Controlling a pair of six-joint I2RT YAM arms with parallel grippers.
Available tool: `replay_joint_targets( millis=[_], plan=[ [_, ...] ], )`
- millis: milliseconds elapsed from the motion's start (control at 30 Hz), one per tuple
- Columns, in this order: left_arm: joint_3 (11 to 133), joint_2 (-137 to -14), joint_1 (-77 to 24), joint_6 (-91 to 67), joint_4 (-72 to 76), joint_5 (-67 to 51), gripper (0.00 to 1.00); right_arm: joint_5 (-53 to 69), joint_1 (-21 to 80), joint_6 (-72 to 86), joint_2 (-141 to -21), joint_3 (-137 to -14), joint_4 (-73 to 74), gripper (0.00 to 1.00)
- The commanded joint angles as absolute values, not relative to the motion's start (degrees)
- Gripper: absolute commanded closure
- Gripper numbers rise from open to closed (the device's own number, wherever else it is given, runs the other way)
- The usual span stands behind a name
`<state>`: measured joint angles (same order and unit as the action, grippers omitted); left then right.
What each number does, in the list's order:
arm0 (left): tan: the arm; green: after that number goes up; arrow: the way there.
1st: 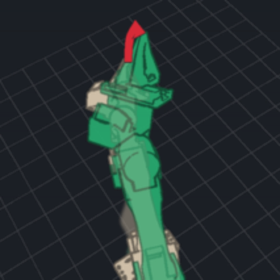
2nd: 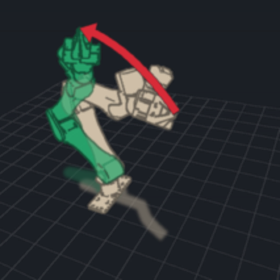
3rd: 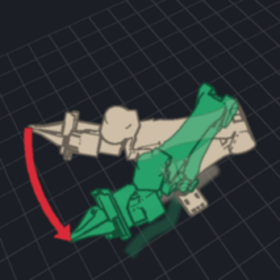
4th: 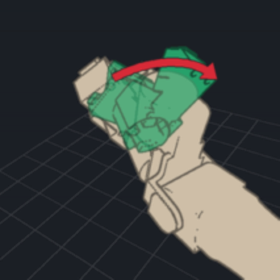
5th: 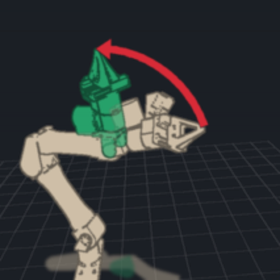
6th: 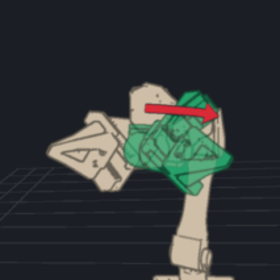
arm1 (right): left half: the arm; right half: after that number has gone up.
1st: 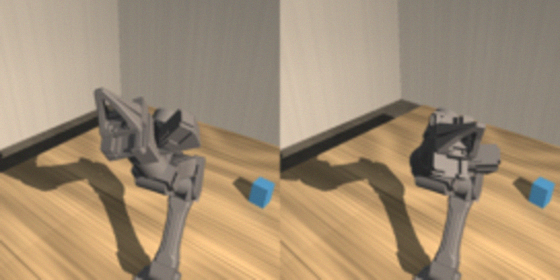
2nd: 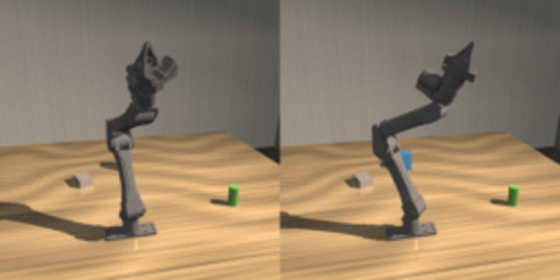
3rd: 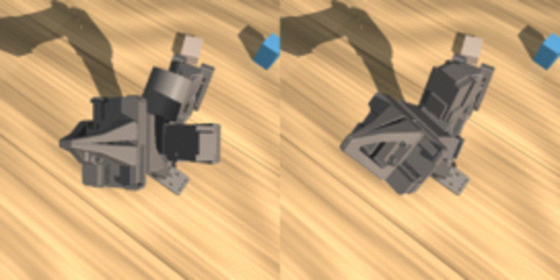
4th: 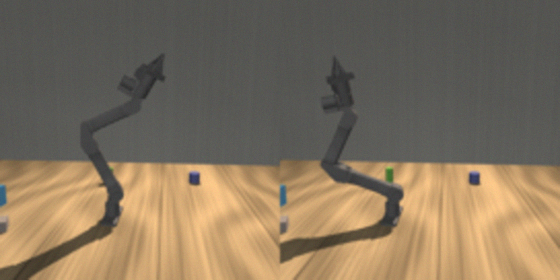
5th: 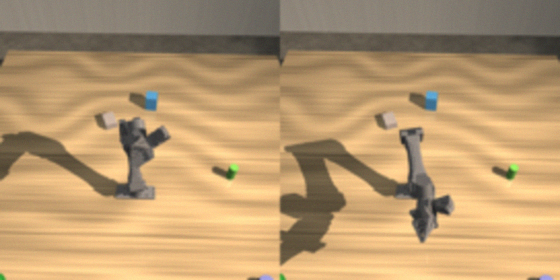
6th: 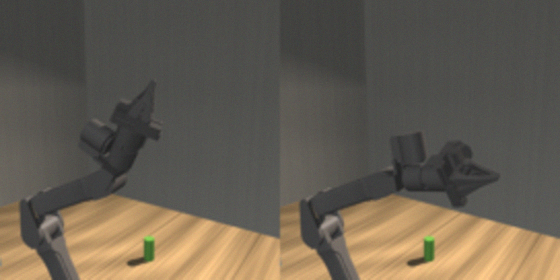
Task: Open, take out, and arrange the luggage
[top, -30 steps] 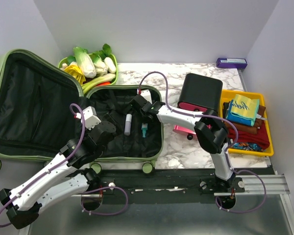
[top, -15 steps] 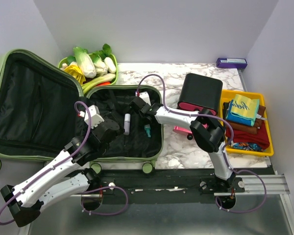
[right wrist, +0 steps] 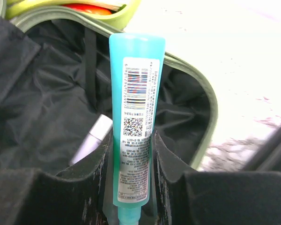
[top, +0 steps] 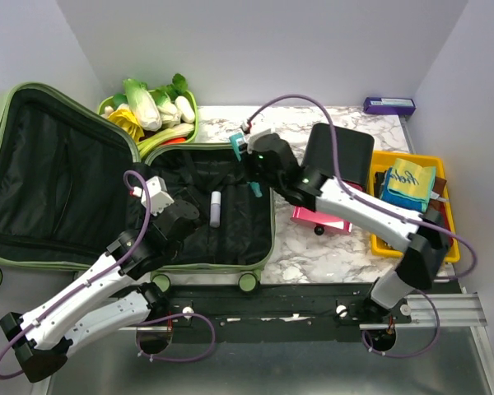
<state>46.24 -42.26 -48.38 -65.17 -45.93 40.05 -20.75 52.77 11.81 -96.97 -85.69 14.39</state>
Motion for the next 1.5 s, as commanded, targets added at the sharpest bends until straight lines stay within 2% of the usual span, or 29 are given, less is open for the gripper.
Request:
replay_joint_targets(
  millis=[0, 33, 67, 133, 333, 467, 800, 1467],
  plan=[
    [46.7, -41.5, -48.0, -64.3, -45.3, 39.1, 0.01, -17.1, 51.5, -5.4, -87.8, -74.6, 10.7, 0.99],
    [46.6, -41.5, -48.0, -64.2, -44.7, 39.0, 0.01, -15.1, 51.4, -14.1, -83.6, -71.7, 10.0, 0.99],
    [46.5, -41.6, -47.9, -63.9, -44.2, 38.7, 0.01, -12.5, 51.1, -18.6, -81.8, -65.4, 9.8, 0.99],
    [46.1, -41.8, -47.9, -62.8, -42.5, 38.1, 0.01, -6.1, 48.3, -25.4, -78.3, -60.7, 10.2, 0.99],
    [46.6, -44.1, -47.7, -60.8, -40.2, 38.0, 0.01, 8.1, 38.6, -28.5, -65.5, -49.2, 11.2, 0.99],
    [47.1, -46.1, -47.5, -58.7, -37.5, 37.2, 0.01, 6.6, 37.1, -31.2, -62.8, -44.3, 11.1, 0.99],
    [51.1, -53.8, -47.2, -55.1, -36.3, 35.9, 0.01, 5.8, 29.9, -33.6, -63.4, -41.7, 12.9, 0.99],
    [54.5, -59.5, -44.5, -50.8, -35.3, 32.0, 0.01, -2.1, 27.0, -27.9, -64.7, -38.1, 13.9, 0.93]
  ],
)
